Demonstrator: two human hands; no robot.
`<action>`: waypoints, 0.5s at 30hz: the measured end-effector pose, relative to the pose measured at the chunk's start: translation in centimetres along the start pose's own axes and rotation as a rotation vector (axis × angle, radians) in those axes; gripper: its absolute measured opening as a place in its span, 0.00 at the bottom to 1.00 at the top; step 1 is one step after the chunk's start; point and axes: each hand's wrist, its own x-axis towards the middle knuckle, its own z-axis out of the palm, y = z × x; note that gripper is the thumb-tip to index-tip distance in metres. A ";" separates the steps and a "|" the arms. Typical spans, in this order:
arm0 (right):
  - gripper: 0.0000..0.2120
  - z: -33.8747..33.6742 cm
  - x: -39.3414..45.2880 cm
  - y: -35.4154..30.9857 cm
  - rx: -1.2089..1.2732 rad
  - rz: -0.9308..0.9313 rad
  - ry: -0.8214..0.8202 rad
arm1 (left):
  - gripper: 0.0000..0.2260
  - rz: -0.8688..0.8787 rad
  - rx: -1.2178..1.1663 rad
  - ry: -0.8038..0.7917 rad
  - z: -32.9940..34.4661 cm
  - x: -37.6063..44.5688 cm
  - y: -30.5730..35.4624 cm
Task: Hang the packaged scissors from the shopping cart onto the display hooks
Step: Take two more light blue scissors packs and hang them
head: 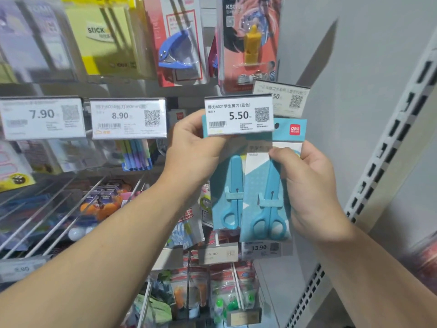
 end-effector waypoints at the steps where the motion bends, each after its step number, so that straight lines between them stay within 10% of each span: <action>1: 0.08 0.0 0.1 -0.1 0.000 0.000 0.005 | 0.11 -0.037 -0.039 0.012 0.2 0.1 0.0; 15: 0.08 0.4 1.8 0.9 -0.089 0.081 0.060 | 0.08 -0.182 0.006 0.117 -0.2 2.4 -2.4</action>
